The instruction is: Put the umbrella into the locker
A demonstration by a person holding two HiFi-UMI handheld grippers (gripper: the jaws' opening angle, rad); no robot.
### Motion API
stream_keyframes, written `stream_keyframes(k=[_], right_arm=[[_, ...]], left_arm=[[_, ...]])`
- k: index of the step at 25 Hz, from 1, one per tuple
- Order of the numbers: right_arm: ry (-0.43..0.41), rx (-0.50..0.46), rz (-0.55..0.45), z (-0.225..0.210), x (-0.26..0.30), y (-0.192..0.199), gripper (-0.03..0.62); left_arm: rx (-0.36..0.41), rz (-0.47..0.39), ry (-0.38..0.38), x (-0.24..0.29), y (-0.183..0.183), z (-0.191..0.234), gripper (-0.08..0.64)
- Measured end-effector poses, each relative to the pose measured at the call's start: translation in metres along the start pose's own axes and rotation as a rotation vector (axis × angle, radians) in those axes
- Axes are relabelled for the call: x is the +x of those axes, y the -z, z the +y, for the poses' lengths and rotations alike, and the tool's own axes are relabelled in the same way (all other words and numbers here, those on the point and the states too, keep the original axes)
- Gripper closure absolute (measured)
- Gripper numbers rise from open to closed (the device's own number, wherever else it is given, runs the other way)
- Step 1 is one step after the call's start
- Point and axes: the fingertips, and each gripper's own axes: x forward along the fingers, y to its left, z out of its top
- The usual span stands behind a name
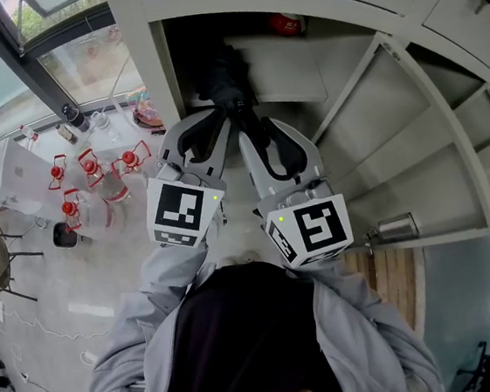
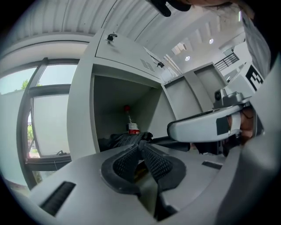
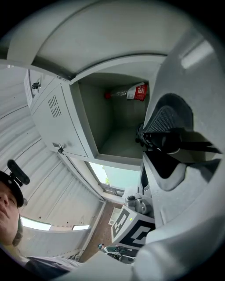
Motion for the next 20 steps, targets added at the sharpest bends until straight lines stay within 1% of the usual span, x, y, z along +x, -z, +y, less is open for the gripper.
stream_keyframes(k=[2,5,7,9,12,14,20], right_arm=[[0.011,-0.011,0.0,-0.002,-0.003,0.001,0.466],[0.034,0.001,0.0,-0.006,-0.01,0.005,0.466],[0.046,0.001,0.0,-0.007,-0.014,0.009,0.466],[0.055,-0.013,-0.006,-0.007,-0.015,0.01,0.466],[0.055,-0.027,-0.017,-0.004,-0.009,0.01,0.468],[0.052,-0.028,-0.009,-0.002,-0.001,0.011,0.468],[0.052,-0.017,0.001,-0.005,0.031,0.017,0.468]], left_arm=[[0.009,0.001,-0.016,0.004,-0.001,0.003,0.518],[0.038,0.018,-0.064,0.008,0.001,0.006,0.537],[0.048,0.03,-0.082,0.009,0.003,0.006,0.537],[0.027,0.027,-0.08,0.009,0.004,0.005,0.537],[-0.008,0.018,-0.057,0.008,0.003,0.003,0.537],[-0.018,0.012,-0.047,0.006,0.002,0.001,0.537],[-0.05,-0.008,-0.074,-0.017,-0.001,0.014,0.537]])
